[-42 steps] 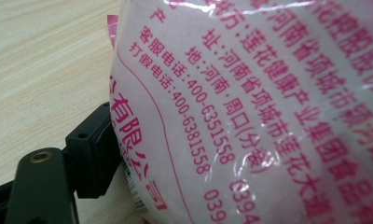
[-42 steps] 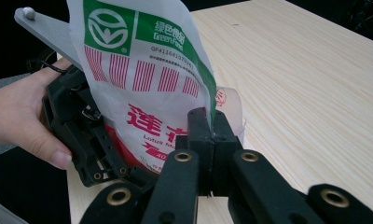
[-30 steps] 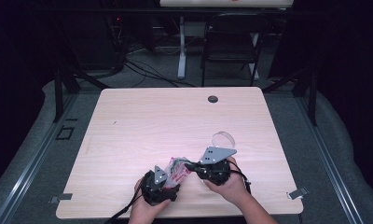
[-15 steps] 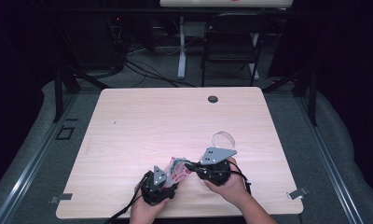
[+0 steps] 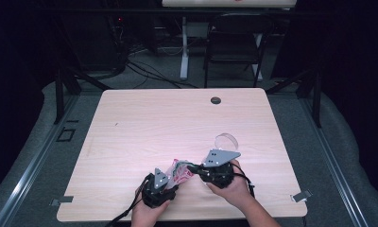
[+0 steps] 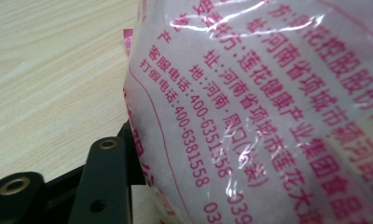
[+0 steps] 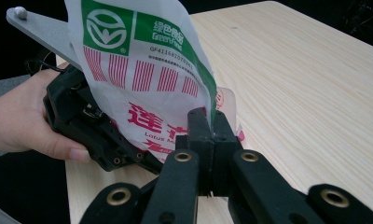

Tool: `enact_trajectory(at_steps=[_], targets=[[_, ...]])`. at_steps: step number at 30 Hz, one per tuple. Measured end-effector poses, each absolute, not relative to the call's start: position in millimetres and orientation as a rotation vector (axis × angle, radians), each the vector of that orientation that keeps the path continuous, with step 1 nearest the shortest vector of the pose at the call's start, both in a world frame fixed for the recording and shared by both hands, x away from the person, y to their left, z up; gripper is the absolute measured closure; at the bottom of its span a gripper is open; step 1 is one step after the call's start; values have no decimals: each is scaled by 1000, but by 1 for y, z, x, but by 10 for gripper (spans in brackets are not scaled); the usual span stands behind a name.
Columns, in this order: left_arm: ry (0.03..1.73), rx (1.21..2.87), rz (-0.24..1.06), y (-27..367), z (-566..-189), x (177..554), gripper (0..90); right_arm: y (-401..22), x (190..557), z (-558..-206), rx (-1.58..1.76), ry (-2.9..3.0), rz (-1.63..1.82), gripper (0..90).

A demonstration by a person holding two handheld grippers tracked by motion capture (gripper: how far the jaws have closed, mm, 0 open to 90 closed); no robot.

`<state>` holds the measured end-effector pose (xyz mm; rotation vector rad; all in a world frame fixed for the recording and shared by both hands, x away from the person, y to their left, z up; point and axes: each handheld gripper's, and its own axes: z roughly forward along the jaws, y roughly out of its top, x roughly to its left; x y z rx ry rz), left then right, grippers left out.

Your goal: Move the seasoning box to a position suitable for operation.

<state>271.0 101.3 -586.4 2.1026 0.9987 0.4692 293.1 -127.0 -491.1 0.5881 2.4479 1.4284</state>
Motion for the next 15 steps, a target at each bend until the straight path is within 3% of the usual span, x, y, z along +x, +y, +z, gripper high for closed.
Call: enact_trajectory(at_steps=[15], targets=[[971, 2135, 548, 103, -572, 269, 558, -132, 291, -487, 591, 2420, 1487, 871]])
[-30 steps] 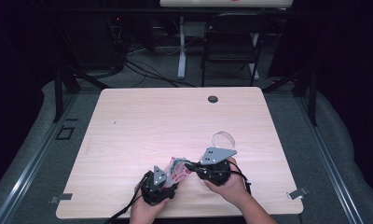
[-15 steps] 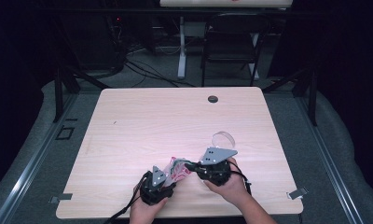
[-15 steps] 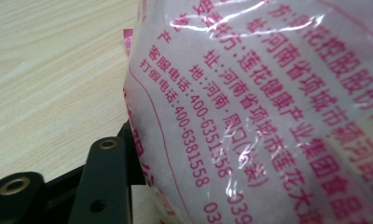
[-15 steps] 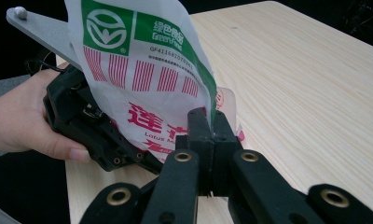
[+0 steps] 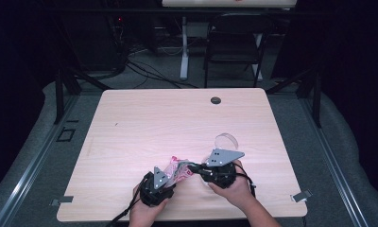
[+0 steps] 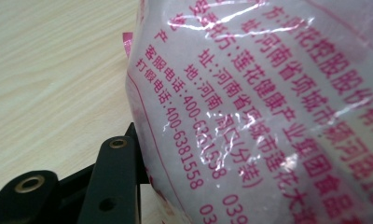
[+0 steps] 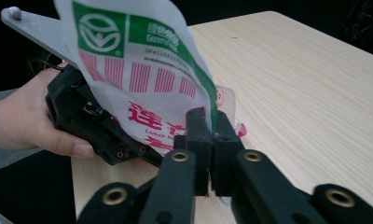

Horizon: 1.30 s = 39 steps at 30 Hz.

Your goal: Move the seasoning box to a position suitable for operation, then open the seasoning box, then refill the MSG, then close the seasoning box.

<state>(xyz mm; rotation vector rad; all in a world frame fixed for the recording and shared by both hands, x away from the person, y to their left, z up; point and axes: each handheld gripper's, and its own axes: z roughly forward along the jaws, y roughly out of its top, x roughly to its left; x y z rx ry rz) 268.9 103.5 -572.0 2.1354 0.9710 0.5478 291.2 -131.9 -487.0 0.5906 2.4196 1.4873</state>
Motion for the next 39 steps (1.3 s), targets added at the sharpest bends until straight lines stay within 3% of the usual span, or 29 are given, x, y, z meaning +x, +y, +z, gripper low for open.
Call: enact_trajectory(at_steps=[13, 21, 39], targets=[[959, 2152, 584, 104, -568, 270, 565, -136, 291, -486, 618, 2378, 1473, 652], [953, 2156, 601, 102, -565, 273, 567, -144, 292, -480, 622, 2353, 1467, 573], [920, 2191, 748, 104, -543, 294, 570, -160, 296, -469, 627, 2316, 1448, 506]])
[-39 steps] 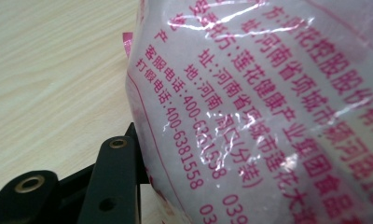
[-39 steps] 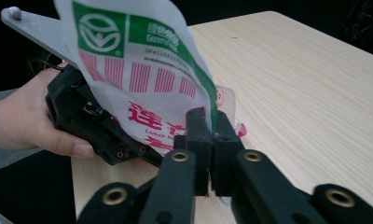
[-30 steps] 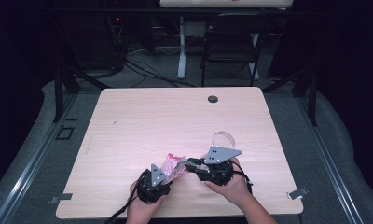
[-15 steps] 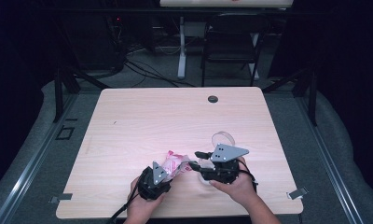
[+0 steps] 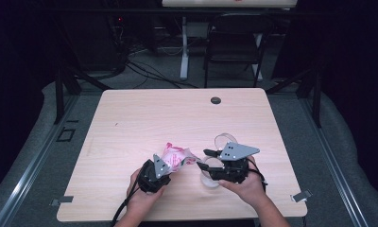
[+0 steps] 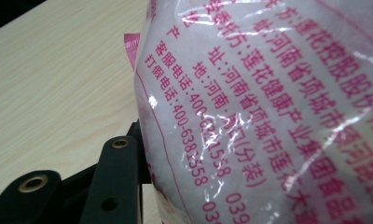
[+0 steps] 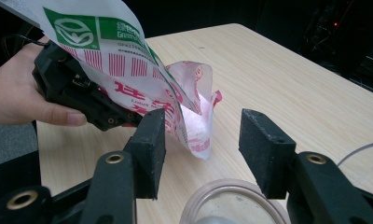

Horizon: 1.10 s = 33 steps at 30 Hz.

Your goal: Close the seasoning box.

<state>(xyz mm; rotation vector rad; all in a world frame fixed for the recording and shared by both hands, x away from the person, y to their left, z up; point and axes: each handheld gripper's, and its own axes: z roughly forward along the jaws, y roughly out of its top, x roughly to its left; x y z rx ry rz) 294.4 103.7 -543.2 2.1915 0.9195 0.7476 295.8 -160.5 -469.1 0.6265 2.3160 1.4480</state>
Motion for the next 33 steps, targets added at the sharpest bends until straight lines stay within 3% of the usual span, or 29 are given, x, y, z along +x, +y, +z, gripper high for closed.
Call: enact_trajectory(at_steps=[33], targets=[[733, 2344, 934, 79, -521, 305, 573, -146, 277, -451, 216, 2263, 1155, 562]])
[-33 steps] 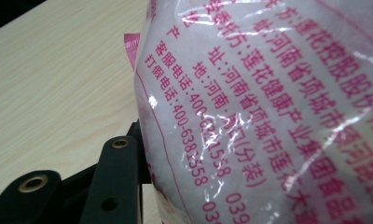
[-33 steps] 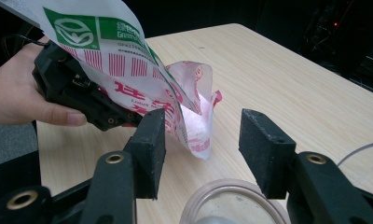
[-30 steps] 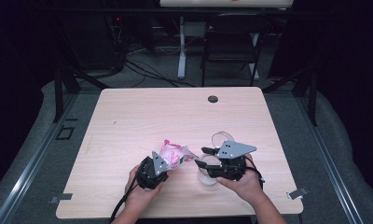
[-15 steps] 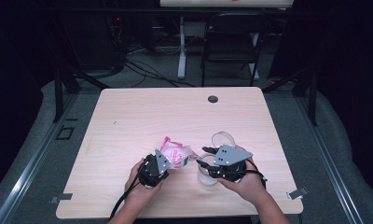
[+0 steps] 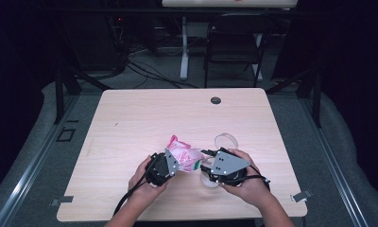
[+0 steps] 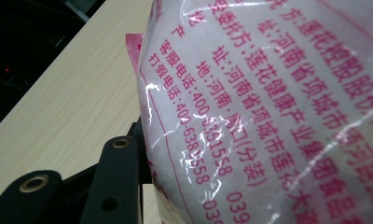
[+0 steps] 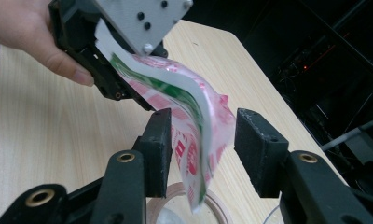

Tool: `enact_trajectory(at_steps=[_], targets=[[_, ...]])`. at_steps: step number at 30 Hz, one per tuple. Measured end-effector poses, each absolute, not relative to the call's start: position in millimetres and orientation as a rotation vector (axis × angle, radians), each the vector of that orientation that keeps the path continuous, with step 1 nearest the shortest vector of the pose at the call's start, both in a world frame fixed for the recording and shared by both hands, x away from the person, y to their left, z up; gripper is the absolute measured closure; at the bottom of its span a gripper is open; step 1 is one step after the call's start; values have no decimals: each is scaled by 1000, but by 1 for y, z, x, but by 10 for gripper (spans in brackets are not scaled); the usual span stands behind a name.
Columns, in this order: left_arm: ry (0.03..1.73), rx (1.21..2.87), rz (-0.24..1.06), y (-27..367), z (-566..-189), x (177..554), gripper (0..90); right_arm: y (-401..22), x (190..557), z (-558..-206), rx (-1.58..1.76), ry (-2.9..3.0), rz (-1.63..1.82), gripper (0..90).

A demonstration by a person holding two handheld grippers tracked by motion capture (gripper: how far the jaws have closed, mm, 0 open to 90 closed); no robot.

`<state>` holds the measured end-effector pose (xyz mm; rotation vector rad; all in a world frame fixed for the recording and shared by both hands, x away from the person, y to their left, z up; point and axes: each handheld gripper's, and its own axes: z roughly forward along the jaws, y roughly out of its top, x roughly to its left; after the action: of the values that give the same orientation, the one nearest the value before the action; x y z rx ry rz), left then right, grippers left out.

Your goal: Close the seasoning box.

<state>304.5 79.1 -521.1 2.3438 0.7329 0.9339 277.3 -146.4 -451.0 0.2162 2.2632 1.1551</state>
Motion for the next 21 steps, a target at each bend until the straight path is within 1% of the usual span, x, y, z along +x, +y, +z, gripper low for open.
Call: enact_trajectory(at_steps=[13, 16, 19, 21], targets=[[697, 2357, 964, 70, -512, 310, 574, -145, 273, -446, 154, 2244, 1158, 556], [691, 2358, 971, 69, -512, 311, 574, -143, 272, -446, 140, 2256, 1144, 586], [697, 2358, 979, 70, -512, 312, 575, -144, 273, -447, 163, 2266, 1152, 660], [685, 2359, 999, 69, -512, 312, 575, -145, 274, -448, 174, 2269, 1152, 689]])
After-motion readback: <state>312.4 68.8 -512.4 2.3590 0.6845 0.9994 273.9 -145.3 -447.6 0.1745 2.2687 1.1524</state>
